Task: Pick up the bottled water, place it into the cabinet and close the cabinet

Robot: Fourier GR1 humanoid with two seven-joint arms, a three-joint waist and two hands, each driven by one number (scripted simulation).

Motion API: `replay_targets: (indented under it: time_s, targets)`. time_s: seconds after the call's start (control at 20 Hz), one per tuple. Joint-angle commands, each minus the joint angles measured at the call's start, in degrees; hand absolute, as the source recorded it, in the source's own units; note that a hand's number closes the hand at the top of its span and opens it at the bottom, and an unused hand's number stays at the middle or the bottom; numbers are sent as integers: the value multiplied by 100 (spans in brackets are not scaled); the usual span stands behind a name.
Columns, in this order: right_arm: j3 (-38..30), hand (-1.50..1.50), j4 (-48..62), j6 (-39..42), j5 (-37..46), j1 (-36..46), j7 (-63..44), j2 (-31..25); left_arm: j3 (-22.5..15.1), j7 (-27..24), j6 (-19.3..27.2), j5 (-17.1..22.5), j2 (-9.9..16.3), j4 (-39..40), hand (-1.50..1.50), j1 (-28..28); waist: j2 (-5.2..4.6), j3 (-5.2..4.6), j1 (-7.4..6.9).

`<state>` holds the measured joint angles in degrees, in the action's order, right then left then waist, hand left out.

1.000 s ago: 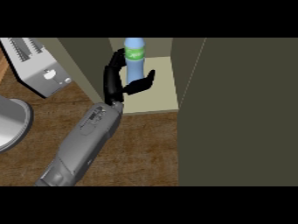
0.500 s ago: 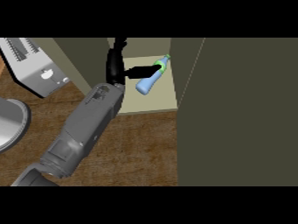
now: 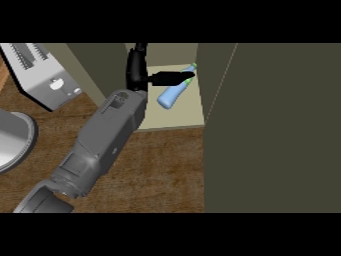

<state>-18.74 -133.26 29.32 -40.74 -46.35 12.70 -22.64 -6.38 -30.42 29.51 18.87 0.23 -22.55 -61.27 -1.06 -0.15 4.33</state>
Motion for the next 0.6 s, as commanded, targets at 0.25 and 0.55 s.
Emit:
replay_targets:
  time_s: [0.25, 0.55]
  targets:
    - [-182, -150, -761, -300, -482, -27, -498, -49, -552, -540, -88, 874, -23, -314, -150, 271, 70, 5, -36]
    - [-76, -150, -955, -371, -182, -205, -604, 242, -1055, -105, -105, 1192, -23, -1263, -150, 675, 146, 9, -288]
